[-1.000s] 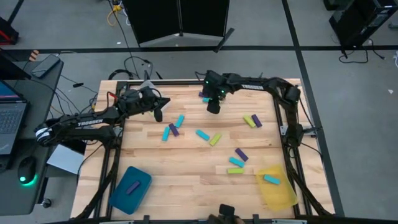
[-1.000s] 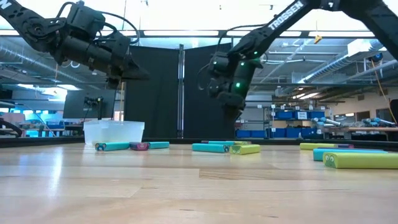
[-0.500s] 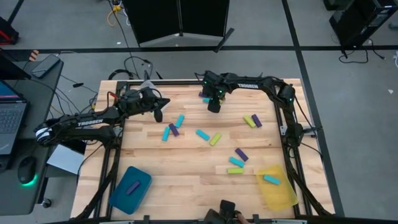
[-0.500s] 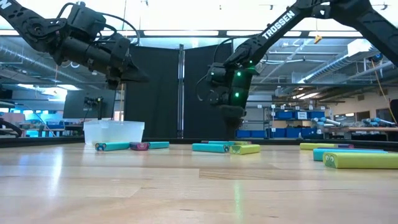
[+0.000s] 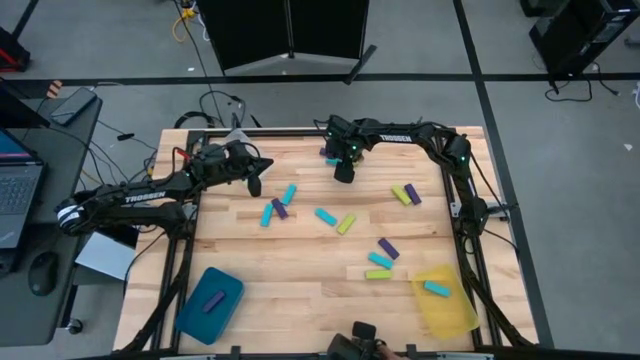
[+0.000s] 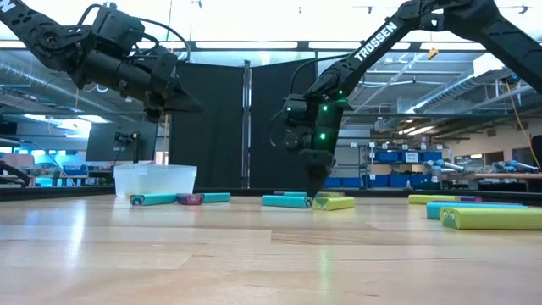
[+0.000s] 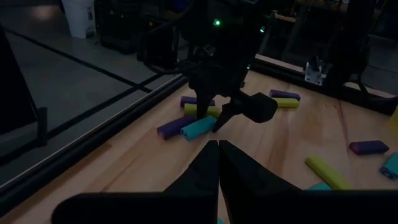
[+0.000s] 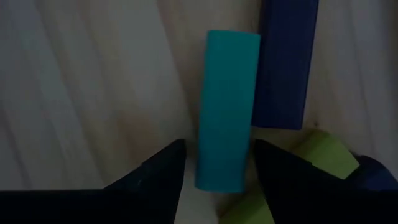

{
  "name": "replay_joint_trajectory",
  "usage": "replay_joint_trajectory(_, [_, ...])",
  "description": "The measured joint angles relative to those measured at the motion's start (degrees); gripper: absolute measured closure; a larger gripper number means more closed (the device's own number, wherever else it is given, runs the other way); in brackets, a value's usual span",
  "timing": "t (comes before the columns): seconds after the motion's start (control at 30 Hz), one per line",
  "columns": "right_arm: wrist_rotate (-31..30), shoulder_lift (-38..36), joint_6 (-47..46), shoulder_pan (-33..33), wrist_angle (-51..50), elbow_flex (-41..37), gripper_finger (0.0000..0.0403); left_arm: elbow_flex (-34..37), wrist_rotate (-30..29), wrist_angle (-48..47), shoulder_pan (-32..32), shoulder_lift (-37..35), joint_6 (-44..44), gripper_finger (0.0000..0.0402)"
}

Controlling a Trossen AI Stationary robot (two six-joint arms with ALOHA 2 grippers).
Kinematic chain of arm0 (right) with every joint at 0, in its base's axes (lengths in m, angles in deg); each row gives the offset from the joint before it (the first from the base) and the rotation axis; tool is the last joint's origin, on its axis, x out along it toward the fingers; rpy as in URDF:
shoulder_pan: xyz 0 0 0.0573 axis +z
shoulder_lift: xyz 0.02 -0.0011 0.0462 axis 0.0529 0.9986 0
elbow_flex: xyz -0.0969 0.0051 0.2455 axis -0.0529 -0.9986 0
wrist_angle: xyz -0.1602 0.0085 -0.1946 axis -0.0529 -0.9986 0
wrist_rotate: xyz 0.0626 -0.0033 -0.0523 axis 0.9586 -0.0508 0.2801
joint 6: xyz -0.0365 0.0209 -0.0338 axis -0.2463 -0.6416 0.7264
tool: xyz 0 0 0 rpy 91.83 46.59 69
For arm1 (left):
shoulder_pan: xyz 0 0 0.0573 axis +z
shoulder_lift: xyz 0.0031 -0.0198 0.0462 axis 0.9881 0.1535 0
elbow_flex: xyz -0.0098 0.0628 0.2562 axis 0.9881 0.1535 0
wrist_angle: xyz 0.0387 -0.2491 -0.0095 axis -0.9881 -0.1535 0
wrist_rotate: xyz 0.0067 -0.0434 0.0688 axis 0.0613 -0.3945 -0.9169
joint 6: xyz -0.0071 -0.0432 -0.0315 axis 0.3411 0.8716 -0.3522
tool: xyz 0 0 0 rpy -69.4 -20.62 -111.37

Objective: Sort blocks
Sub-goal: Put the blue block into the yellow bin

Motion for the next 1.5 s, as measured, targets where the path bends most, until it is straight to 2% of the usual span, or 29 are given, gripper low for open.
replay_joint_trajectory(0.23, [2.3,-0.1,0.9,0.0,-0.6,0.0,0.0291,0.0,0.0,0.0,0.0,0.0,0.0,0.0382])
replay_joint_trajectory(0.5, [4.8,-1.7,2.0,0.4,-5.3,-0.3,0.0291,0.0,0.0,0.0,0.0,0.0,0.0,0.0383])
replay_joint_trajectory(0.73, [5.7,-10.5,-5.1,4.0,-14.3,-0.1,0.0291,0.0,0.0,0.0,0.0,0.0,-0.7,0.0382])
replay_joint_trajectory(0.93, [6.3,-18.5,-17.2,11.8,-22.7,-0.2,0.0291,0.0,-0.8,0.7,0.0,0.0,-2.1,0.0382])
replay_joint_trajectory(1.2, [6.3,-27.3,-34.6,25.3,-31.2,-0.2,0.0291,0.0,-0.8,1.7,0.0,0.0,-3.0,0.0383])
replay_joint_trajectory(1.5, [2.0,-33.1,-57.3,39.1,-41.7,-1.2,0.0291,0.0,-0.8,1.7,0.0,0.0,-3.1,0.0383])
